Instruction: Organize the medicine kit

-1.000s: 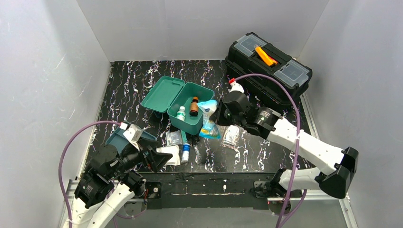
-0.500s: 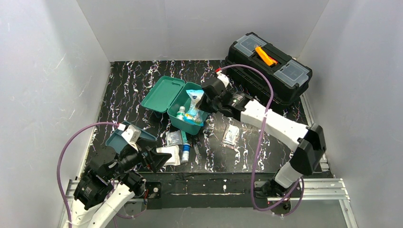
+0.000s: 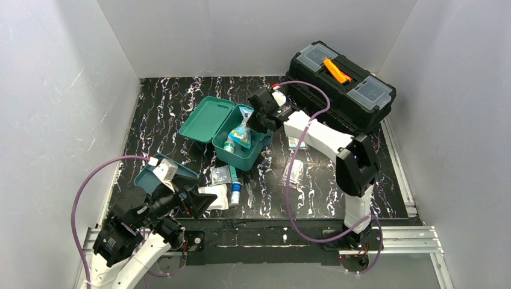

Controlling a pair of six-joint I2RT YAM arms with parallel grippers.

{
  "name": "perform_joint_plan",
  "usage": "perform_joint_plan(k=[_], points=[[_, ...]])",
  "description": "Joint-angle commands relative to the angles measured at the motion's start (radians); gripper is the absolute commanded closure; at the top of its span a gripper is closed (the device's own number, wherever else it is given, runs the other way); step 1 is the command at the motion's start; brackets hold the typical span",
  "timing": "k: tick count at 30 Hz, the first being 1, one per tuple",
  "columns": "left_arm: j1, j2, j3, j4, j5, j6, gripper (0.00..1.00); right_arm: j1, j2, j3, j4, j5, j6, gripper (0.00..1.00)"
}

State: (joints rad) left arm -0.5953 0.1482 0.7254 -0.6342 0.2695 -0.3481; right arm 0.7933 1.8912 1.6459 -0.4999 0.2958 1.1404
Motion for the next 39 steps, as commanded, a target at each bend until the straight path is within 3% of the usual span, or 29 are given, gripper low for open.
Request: perform_joint_plan(k=[1,6,12,18,28,39], points=[[-0.002,0.001,-0.006,-0.001,-0.013,0.008,0.02,-0.008,0.053,0.077,-0.011,-0.015,0.052,0.99],[-0.001,0.001,-0.005,-0.001,-0.015,0.006,0.02,-0.009,0.108,0.078,-0.022,-0.039,0.066,0.96],[-0.001,0.003,-0.004,-0.001,-0.014,0.007,0.02,-0.008,0.129,0.085,-0.03,-0.056,0.063,0.6],[-0.001,0.007,-0.005,-0.002,-0.016,0.006,0.02,-0.008,0.086,0.118,-0.035,-0.042,0.017,0.43],[-0.001,0.02,-0.005,-0.002,-0.017,0.006,0.02,-0.004,-0.103,0.061,-0.034,-0.017,-0.098,0.41],[-0.002,0.032,-0.004,-0.005,-0.024,0.003,0.02,-0.004,-0.405,-0.232,-0.064,-0.011,-0.311,0.35]])
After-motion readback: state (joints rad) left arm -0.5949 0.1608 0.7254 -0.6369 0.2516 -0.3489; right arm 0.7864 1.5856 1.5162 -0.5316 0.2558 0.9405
